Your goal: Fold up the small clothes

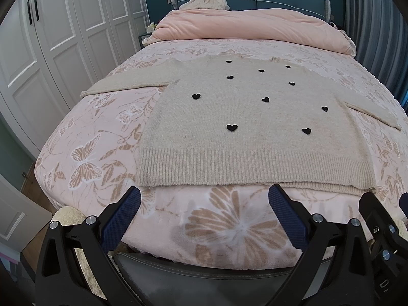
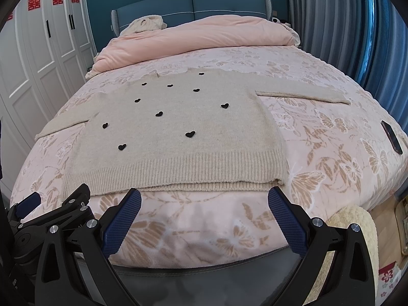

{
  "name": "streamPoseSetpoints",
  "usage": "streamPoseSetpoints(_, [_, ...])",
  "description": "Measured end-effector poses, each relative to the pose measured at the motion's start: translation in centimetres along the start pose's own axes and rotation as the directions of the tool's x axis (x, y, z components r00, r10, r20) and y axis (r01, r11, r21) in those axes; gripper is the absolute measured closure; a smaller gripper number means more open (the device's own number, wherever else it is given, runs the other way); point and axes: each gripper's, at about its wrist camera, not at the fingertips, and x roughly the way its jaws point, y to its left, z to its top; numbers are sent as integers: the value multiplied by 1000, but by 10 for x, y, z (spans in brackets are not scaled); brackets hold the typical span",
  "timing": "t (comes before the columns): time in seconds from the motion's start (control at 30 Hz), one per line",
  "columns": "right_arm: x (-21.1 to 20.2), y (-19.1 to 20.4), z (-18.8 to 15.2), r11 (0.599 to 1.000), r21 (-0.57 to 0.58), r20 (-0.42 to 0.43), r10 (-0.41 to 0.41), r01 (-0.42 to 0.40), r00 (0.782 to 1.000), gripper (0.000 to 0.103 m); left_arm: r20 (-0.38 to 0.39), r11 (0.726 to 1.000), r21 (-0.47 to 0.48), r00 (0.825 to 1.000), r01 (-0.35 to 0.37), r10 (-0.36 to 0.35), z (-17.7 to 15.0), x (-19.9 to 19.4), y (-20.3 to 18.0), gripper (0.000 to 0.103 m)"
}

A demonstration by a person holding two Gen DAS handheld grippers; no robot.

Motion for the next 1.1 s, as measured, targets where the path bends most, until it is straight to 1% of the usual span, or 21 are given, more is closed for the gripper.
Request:
streamPoseSetpoints(0.4, [1,-1,1,1000,1,-5,1,-1,1000,5,-3,1000,2,1000,-1,1,-4,1,1,5])
streamPoseSetpoints(0.53, [1,1,-5,1000,6,-9,2,-2,1000,5,-5,1000,1,1000,-2,2,-4,1,1,5])
streamPoseSetpoints(0.73, [5,2,-10,1000,16,-27,8,-7,1000,5,-21,1000,5,1000,-4,4,-10,5,5,5])
streamPoseSetpoints(0.97, [20,-2,-9,999,36,-73,17,-14,997,5,-52,1000,14,999,-8,9,-9,17,1,5])
streamPoseSetpoints(1.03, [26,-5,-5,999,28,-74,44,-42,996,5,-47,1000,4,999,18,-18,-7,19,4,5])
streamPoseSetpoints(1.1, [34,-16,6,996,42,-67,86,-83,994,5,-26,995,-62,997,73,-75,2,19,15,5])
